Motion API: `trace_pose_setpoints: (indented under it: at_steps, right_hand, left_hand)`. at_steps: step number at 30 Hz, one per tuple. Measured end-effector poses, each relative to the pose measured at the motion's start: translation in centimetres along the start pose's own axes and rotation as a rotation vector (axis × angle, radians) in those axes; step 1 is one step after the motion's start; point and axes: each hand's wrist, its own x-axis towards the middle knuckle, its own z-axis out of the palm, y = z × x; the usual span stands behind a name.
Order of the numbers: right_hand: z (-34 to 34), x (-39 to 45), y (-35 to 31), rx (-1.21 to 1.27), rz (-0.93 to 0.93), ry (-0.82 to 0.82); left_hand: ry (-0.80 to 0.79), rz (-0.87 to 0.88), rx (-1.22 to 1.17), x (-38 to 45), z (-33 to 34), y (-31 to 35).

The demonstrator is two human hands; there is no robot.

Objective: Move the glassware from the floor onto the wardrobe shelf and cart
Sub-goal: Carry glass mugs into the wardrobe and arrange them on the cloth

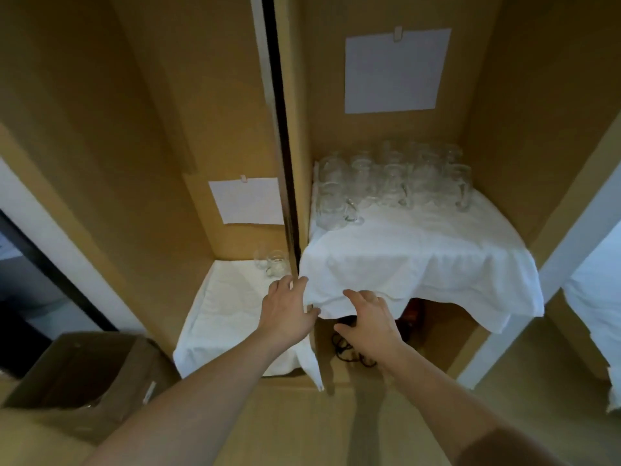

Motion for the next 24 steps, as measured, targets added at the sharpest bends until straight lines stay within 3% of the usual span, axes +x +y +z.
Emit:
trace_pose_setpoints:
  at_steps: [5, 13, 18, 24]
  right_hand:
    - [2.6, 3.0, -7.3, -0.072, -0.066, -0.013]
    - [11.9, 8.9, -22.1, -0.072, -0.098, -0.075]
    - [16.1, 12.0, -25.5, -0.061, -0.007, -0.136]
    - [19.1, 17.4, -25.6, -0.01, 0.114, -0.126]
  left_hand:
    - [0.029, -0.038, -0.013, 1.0, -3.0, -7.7]
    - [0.021, -0.166, -0.07, 3.7, -9.8, -26.3]
    - [-0.029, -0.231, -0.137, 6.1, -11.2, -34.3]
    - [-0.054, -0.297, -0.245, 11.6, -8.3, -38.6]
